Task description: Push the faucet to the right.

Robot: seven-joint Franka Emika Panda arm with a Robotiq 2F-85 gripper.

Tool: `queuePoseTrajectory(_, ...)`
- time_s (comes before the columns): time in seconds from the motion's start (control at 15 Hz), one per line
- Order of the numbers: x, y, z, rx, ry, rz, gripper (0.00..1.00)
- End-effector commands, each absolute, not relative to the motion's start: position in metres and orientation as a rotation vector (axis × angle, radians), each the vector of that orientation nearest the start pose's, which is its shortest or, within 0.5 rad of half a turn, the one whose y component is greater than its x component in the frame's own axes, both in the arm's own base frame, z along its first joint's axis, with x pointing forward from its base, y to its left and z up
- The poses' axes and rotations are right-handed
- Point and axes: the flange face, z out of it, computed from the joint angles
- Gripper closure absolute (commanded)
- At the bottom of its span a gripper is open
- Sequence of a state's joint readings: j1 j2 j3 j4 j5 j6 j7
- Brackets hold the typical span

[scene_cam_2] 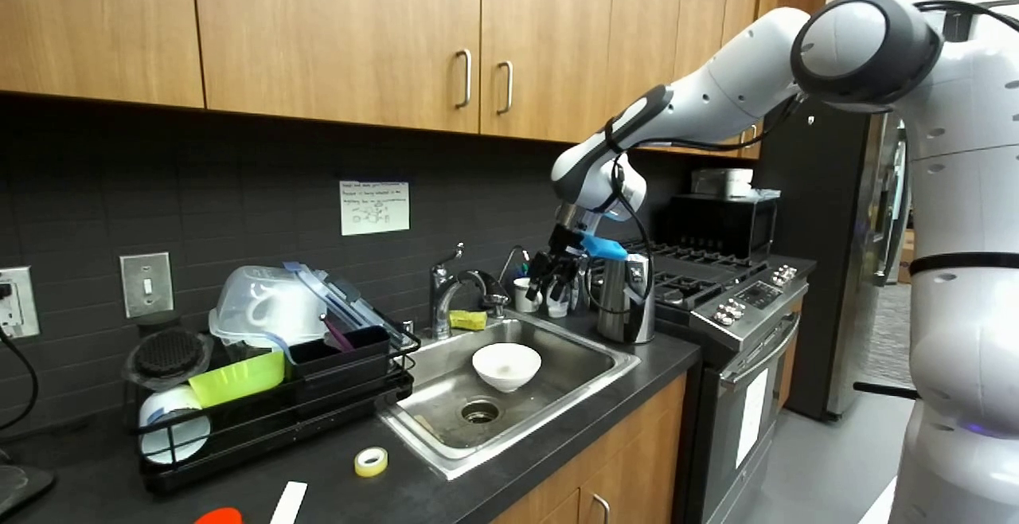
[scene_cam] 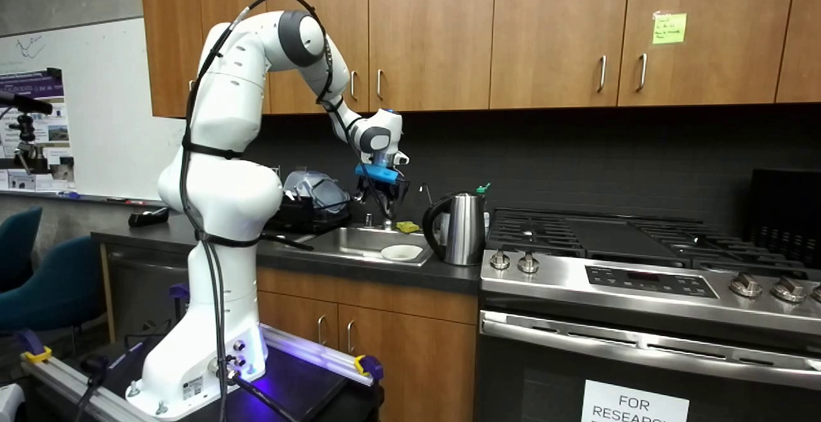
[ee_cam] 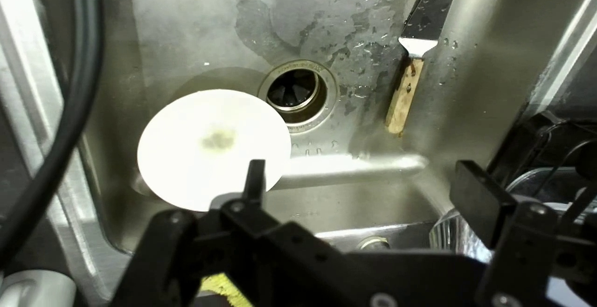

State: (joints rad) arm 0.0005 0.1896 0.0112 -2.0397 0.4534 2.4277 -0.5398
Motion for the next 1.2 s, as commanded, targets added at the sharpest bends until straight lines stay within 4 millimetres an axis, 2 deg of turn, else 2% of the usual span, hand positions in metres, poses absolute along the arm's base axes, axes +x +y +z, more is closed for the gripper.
queuePoseTrajectory(0.0,0.618,0.006,0.37,-2.813,-0.324,-0.394,0.0)
queuePoseTrajectory(0.47,0.63,0.004,0.361,-2.813,-0.284,-0.393,0.0)
queuePoseTrajectory(0.8,0.639,0.013,0.359,-2.803,-0.276,-0.395,0.0)
queuePoseTrajectory(1.13,0.639,0.014,0.366,-2.838,-0.237,-0.39,0.0)
